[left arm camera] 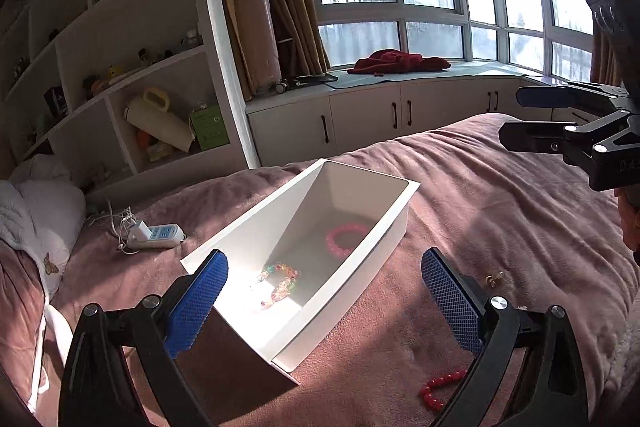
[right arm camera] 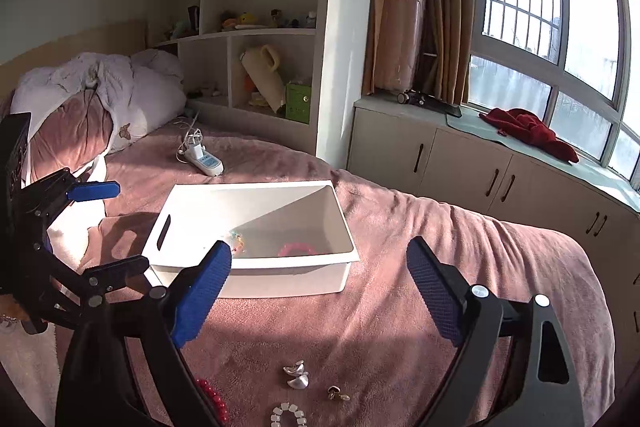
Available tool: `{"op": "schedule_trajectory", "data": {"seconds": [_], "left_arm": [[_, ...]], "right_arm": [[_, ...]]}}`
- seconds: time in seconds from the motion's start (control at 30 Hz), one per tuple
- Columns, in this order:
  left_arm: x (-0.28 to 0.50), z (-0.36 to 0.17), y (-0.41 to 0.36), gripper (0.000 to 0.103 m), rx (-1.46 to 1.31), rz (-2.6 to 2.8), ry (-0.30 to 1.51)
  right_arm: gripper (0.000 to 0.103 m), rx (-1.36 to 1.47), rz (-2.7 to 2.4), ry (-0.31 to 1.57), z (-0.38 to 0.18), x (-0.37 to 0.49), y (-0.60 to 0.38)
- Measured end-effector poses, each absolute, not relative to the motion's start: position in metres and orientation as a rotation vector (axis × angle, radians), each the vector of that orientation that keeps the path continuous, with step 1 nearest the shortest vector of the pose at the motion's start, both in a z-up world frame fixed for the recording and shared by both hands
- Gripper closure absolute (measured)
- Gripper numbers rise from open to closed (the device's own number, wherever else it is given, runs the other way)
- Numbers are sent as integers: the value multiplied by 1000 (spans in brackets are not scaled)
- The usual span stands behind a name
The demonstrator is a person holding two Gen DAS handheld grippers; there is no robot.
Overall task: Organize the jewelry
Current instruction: 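Withdraw both open tools from the box back toward the remaining jewelry, then grasp the red bead bracelet with the left tool while the right tool grasps the silver spiky charm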
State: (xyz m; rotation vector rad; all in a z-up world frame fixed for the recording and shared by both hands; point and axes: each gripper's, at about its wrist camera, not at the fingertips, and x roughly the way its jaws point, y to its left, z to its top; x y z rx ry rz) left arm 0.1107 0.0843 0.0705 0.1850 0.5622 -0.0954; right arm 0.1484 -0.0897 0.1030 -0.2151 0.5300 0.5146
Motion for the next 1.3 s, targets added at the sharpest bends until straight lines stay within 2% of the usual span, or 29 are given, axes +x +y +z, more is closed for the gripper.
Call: {"op": "schedule_trajectory", "data": {"seconds": [0.27, 0.77, 0.93, 1.1, 1.17, 1.23, 1.3], "left_arm": [[86, 57, 73, 5, 45, -234, 567], [81, -25, 52, 5, 62, -232, 725], [83, -50, 45, 5, 35, -262, 786], [80, -65, 38, 6, 83, -272, 817], [79, -70, 35, 10, 95, -284, 840], [81, -77, 32, 29, 110, -292, 881], [84, -85, 30, 35, 127, -288, 921]], "right_arm": [[14, -198, 494, 556, 79, 117, -133], [16, -259, 520, 699, 8, 100, -155], [31, -321, 523, 773, -20, 103, -148], [40, -369, 501, 883, -49, 110, -142], [40, -371, 499, 920, -58, 113, -141], [40, -373, 499, 940, -64, 114, -140], [40, -378, 505, 956, -68, 114, -138]]}}
